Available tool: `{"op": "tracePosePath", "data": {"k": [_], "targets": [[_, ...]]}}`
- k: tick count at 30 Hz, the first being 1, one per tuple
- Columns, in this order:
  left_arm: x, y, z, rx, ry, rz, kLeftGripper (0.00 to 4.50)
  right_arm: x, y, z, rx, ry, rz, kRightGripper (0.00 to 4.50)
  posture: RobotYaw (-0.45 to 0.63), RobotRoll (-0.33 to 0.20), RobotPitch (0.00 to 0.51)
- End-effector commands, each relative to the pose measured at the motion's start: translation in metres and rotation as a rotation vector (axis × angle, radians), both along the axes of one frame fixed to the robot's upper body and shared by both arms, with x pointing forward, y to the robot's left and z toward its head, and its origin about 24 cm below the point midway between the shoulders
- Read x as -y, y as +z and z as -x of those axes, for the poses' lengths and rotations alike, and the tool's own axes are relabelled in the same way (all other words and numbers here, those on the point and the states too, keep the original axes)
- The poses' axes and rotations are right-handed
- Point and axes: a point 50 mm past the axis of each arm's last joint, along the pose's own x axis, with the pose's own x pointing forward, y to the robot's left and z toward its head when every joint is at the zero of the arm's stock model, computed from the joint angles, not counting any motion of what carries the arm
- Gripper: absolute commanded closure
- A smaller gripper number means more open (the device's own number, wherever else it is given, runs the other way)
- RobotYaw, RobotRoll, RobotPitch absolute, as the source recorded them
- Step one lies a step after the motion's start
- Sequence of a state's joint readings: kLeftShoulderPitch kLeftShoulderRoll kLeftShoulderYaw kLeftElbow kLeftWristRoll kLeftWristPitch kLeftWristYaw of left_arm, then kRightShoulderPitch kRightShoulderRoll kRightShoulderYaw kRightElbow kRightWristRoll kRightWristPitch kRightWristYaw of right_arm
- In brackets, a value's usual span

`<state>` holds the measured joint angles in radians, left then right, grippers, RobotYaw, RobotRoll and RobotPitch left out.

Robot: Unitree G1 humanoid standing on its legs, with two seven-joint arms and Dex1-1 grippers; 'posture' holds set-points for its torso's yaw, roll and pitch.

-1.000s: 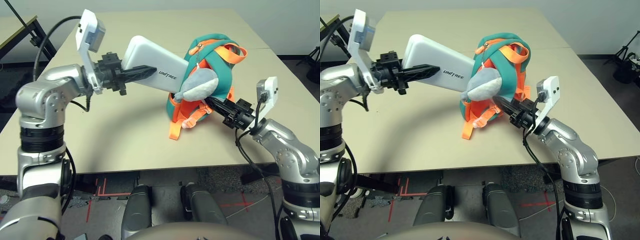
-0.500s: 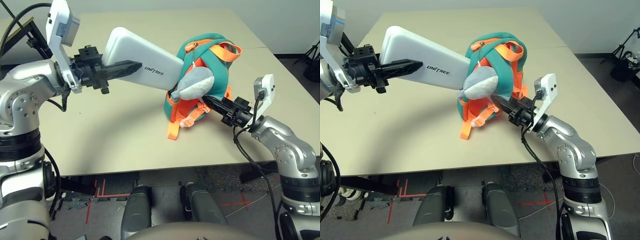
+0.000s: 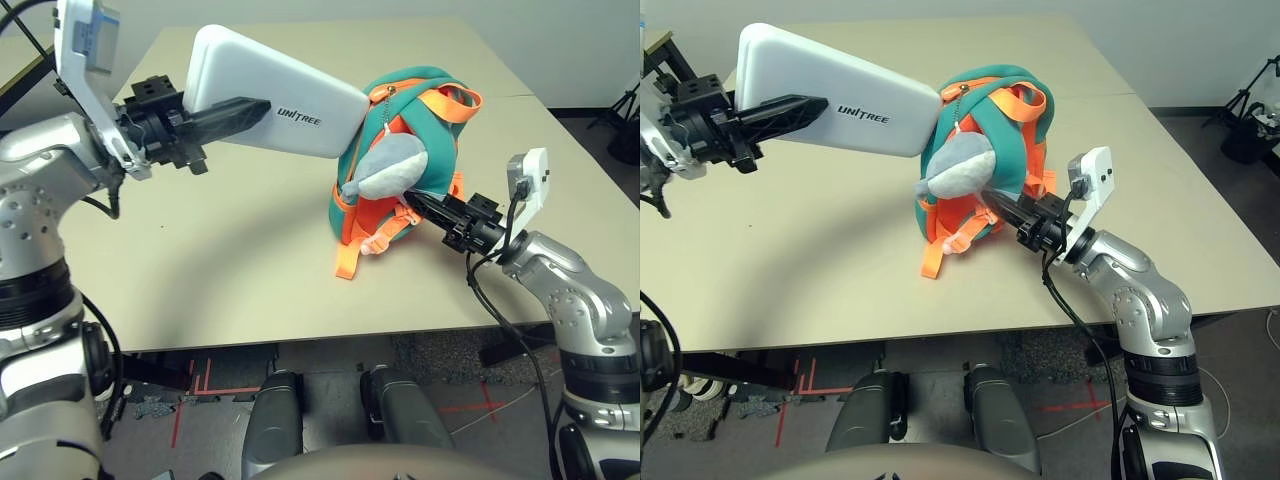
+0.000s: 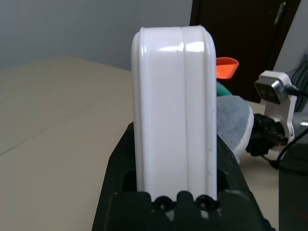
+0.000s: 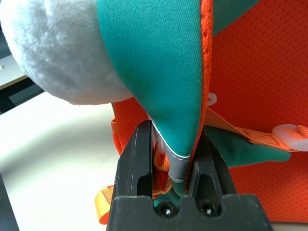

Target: Put the pencil case into the backpack and zip it.

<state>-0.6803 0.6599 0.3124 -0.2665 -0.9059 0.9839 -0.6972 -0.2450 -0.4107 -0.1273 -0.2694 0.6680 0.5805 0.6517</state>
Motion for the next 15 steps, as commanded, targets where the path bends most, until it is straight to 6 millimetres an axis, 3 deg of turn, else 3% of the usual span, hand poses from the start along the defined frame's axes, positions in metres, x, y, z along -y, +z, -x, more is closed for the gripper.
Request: {"op": "tracePosePath", "data": {"k": [1, 15], "targets": [[0.009, -0.003, 0.005, 0.005, -0.020, 0.046, 3.17, -0.005, 0.000, 0.001, 0.010, 0.029, 0.001, 3.82, -0.07, 0.000, 0.085], [0.025, -0.045, -0.008, -0.117, -0.026, 0.137, 3.17, -0.005, 0.001, 0.001, 0.016, 0.023, 0.004, 3.82, -0.09, 0.000, 0.084]]}}
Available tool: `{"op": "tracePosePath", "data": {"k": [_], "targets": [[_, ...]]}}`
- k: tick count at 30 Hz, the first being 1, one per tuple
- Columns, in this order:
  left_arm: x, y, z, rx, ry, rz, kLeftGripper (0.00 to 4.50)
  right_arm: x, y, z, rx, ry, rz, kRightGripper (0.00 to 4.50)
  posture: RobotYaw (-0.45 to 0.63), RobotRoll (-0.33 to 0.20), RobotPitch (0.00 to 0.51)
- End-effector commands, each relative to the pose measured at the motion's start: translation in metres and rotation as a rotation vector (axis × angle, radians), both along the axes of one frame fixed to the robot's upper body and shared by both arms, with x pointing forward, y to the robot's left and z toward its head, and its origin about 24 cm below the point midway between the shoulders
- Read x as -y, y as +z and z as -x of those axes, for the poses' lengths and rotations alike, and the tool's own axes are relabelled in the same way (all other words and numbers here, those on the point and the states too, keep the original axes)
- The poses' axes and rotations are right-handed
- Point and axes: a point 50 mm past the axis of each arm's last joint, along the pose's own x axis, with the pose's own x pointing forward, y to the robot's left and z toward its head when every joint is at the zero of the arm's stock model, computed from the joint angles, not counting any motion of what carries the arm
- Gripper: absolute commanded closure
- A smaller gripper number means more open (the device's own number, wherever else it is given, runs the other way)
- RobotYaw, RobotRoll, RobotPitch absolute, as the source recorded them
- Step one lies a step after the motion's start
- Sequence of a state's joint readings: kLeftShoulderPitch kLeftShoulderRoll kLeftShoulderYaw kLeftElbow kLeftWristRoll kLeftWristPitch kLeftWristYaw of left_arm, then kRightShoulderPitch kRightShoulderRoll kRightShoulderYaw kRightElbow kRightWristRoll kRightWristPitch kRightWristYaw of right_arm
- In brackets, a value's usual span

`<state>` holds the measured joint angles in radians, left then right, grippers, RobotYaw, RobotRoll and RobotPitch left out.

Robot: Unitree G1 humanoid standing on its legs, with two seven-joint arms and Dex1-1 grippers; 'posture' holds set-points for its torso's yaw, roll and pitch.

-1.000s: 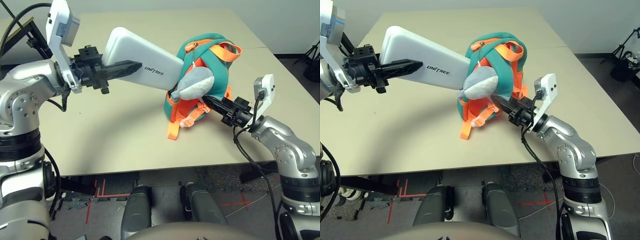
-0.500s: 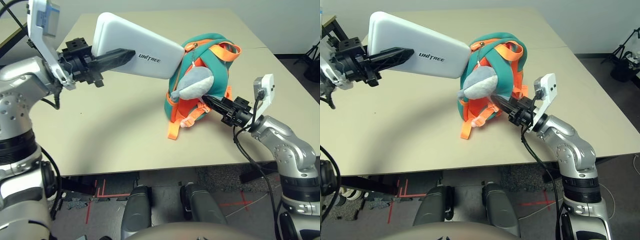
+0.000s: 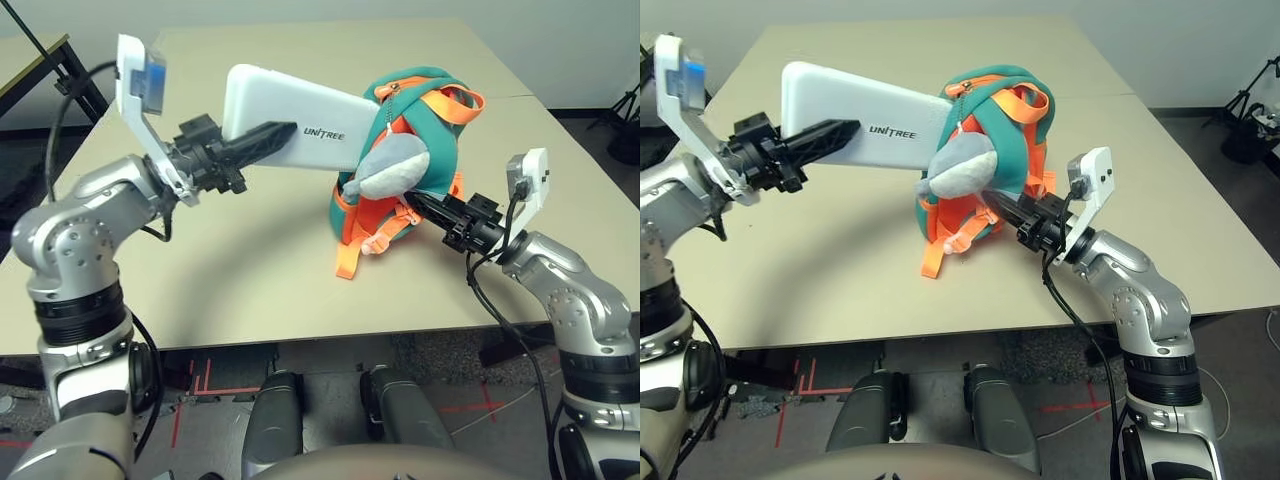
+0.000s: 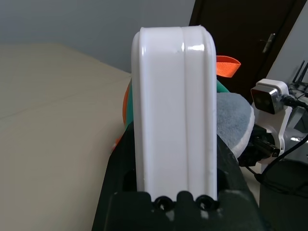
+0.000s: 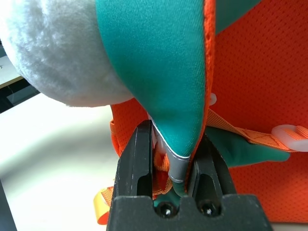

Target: Put the pencil case into the backpack and zip it.

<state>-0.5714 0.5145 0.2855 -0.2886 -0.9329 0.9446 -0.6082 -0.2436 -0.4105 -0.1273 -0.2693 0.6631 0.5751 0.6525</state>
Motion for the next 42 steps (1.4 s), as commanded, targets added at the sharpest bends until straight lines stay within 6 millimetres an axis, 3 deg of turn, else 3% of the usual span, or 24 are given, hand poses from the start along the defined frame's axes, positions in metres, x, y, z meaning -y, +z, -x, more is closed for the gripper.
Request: {"op": "tracePosePath", "data": {"k": [1, 15, 22, 26, 36, 42], "targets": [[0.010, -0.010, -0.006, -0.015, -0.021, 0.026, 3.17, -0.005, 0.001, 0.001, 0.012, 0.027, 0.001, 3.82, -0.09, 0.000, 0.083], [0.059, -0.028, -0.050, 0.009, -0.056, 0.026, 3.17, -0.006, 0.001, 0.001, 0.023, 0.018, 0.002, 3.82, -0.12, 0.000, 0.072], [0.084, -0.033, -0.050, 0.019, -0.156, -0.002, 3.17, -0.004, 0.000, 0.003, 0.025, 0.009, 0.008, 3.84, -0.13, 0.000, 0.068], [0.082, -0.030, -0.042, 0.024, -0.218, -0.030, 3.17, -0.003, 0.000, 0.003, 0.026, 0.006, 0.011, 3.84, -0.13, 0.000, 0.068], [0.052, -0.030, -0.022, 0.003, -0.229, -0.177, 3.17, -0.004, 0.000, 0.000, 0.029, 0.020, 0.019, 3.86, -0.10, 0.000, 0.069], [0.059, -0.036, -0.030, 0.019, -0.160, -0.133, 3.17, -0.007, 0.000, -0.002, 0.029, 0.033, 0.018, 3.86, -0.10, 0.000, 0.069]]}}
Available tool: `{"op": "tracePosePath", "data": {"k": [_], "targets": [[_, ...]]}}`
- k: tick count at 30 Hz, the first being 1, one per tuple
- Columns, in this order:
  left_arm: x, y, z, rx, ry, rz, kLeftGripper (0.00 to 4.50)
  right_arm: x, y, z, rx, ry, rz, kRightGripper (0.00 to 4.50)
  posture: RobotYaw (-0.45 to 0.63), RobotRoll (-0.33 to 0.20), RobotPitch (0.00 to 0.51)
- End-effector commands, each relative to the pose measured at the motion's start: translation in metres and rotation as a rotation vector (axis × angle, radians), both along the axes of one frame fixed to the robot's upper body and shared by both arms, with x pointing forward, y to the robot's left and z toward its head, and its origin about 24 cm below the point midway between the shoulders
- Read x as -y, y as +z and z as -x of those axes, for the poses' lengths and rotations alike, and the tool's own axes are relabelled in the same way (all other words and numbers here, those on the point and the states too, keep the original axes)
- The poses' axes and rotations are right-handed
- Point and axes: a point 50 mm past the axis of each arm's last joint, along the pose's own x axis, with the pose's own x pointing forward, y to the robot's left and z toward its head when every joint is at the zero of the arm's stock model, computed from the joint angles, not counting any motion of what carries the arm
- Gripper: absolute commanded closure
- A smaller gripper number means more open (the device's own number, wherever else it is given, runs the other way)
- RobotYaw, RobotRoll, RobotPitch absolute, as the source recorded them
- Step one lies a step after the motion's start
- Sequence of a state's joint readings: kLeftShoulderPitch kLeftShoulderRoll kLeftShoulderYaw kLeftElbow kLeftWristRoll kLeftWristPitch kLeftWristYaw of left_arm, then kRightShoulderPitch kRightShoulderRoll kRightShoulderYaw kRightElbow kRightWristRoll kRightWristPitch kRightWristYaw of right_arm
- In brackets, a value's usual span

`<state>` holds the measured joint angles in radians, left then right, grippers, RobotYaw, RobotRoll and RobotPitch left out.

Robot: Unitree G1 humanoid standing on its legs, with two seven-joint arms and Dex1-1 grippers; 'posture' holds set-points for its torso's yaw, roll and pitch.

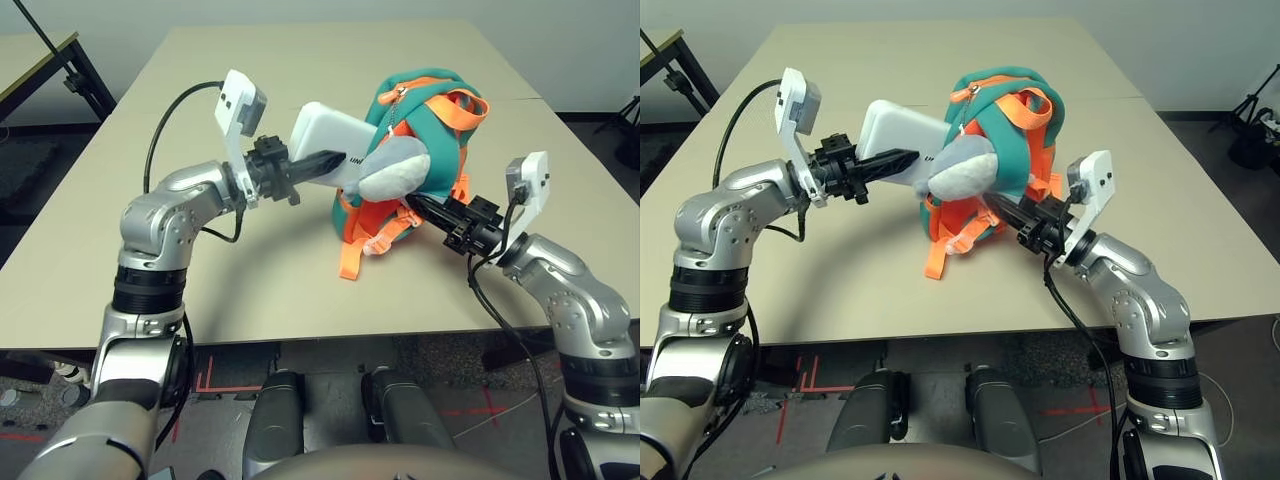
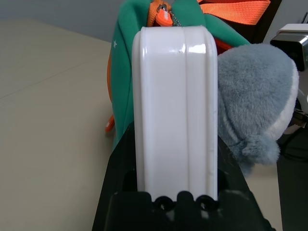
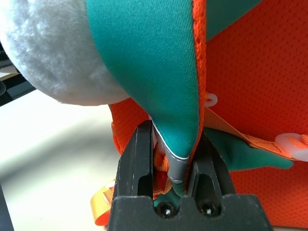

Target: Put the pencil case into the backpack and zip it.

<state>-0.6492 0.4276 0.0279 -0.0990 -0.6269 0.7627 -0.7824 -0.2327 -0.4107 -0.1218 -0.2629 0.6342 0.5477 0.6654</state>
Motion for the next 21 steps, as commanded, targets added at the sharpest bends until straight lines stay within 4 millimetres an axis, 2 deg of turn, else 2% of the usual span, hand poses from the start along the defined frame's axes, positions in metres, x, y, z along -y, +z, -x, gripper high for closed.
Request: {"op": "tracePosePath", "data": {"k": [1, 8, 13, 15, 16, 21], "targets": [[0.020, -0.005, -0.003, 0.008, -0.046, 0.043, 3.17, -0.008, 0.004, -0.002, 0.017, 0.041, -0.002, 3.86, -0.10, 0.000, 0.069], [0.046, -0.012, -0.019, 0.060, -0.012, 0.059, 3.17, -0.007, 0.004, 0.000, 0.019, 0.032, -0.004, 3.86, -0.12, 0.000, 0.074], [0.059, -0.015, -0.022, 0.090, -0.024, 0.053, 3.17, -0.008, 0.003, 0.001, 0.017, 0.028, -0.006, 3.86, -0.13, 0.000, 0.076], [0.060, -0.016, -0.022, 0.090, -0.032, 0.048, 2.43, -0.008, 0.003, 0.002, 0.016, 0.027, -0.006, 3.86, -0.13, 0.000, 0.076], [0.058, -0.014, -0.021, 0.096, -0.030, 0.047, 2.20, -0.008, 0.002, 0.002, 0.015, 0.028, -0.006, 3.86, -0.13, 0.000, 0.076], [0.040, -0.001, -0.020, 0.111, -0.013, 0.061, 0.28, -0.007, 0.005, 0.002, 0.023, 0.033, -0.002, 3.86, -0.12, 0.000, 0.075]]}}
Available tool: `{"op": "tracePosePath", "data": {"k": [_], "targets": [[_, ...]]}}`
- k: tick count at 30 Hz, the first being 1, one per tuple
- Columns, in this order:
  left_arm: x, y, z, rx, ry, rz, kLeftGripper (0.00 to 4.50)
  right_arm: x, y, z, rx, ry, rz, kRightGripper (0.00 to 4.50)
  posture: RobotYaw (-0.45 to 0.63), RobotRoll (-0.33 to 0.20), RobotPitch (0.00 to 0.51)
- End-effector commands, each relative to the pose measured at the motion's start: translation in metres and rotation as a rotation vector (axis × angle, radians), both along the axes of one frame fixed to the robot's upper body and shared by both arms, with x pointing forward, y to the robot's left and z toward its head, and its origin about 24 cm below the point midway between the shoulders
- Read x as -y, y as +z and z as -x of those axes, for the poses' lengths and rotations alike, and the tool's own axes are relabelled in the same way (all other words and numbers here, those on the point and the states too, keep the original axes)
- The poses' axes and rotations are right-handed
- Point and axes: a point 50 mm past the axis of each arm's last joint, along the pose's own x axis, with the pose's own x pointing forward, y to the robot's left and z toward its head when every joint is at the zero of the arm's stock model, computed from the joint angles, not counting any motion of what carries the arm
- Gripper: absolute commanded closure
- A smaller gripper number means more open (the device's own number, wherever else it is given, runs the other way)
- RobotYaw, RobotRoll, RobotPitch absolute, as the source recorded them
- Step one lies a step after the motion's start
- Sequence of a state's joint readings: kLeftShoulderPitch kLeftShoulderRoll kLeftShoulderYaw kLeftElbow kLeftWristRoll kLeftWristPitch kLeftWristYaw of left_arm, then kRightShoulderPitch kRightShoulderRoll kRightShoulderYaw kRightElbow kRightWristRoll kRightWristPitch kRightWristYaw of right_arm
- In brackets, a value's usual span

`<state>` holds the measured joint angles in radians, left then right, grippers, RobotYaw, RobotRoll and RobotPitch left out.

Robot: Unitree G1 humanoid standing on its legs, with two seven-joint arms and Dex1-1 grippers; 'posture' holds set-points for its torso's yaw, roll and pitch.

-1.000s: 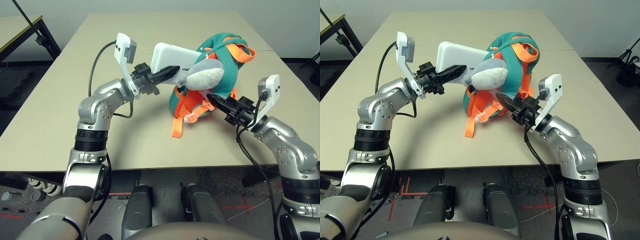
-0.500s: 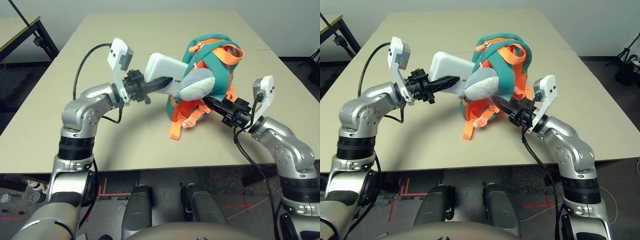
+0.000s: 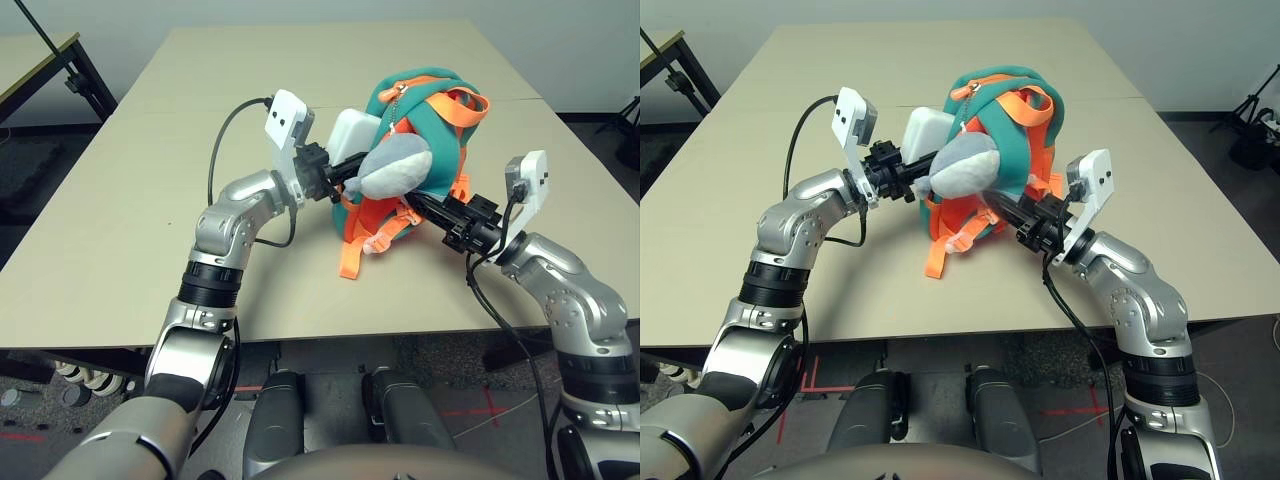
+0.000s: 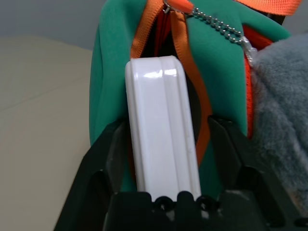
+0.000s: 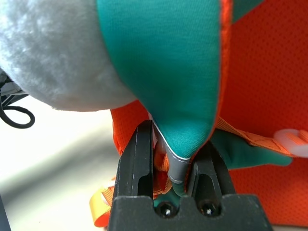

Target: Put the pencil case into the backpack and zip it.

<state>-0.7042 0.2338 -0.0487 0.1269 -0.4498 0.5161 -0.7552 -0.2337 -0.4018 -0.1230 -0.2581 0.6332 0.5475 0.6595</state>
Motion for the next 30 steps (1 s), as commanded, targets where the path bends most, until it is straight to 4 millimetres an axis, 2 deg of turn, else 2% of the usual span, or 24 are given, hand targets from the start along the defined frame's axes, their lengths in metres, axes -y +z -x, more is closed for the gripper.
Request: {"op": "tracePosePath", "data": {"k": [1, 6, 16, 23, 28, 30], "targets": [[-0.005, 0.024, 0.006, 0.069, -0.049, 0.016, 0.00, -0.007, 0.008, 0.002, 0.035, 0.043, 0.008, 3.86, -0.12, 0.000, 0.076], [-0.031, 0.039, 0.013, 0.093, -0.017, 0.000, 0.00, -0.006, 0.023, 0.000, 0.077, 0.073, 0.013, 3.86, -0.11, 0.000, 0.076], [-0.071, 0.053, 0.026, 0.095, 0.042, -0.053, 0.00, -0.008, 0.036, 0.008, 0.099, 0.154, 0.026, 3.87, -0.11, 0.000, 0.078], [-0.071, 0.055, 0.030, 0.101, 0.054, -0.065, 0.00, -0.009, 0.039, 0.011, 0.094, 0.187, 0.028, 3.87, -0.11, 0.000, 0.075], [-0.066, 0.042, 0.036, 0.042, 0.029, -0.054, 0.00, -0.007, 0.036, 0.010, 0.091, 0.173, 0.039, 3.87, -0.11, 0.000, 0.065], [-0.066, 0.037, 0.038, 0.015, 0.019, -0.044, 0.39, -0.007, 0.036, 0.009, 0.091, 0.171, 0.038, 3.87, -0.12, 0.000, 0.063]]}}
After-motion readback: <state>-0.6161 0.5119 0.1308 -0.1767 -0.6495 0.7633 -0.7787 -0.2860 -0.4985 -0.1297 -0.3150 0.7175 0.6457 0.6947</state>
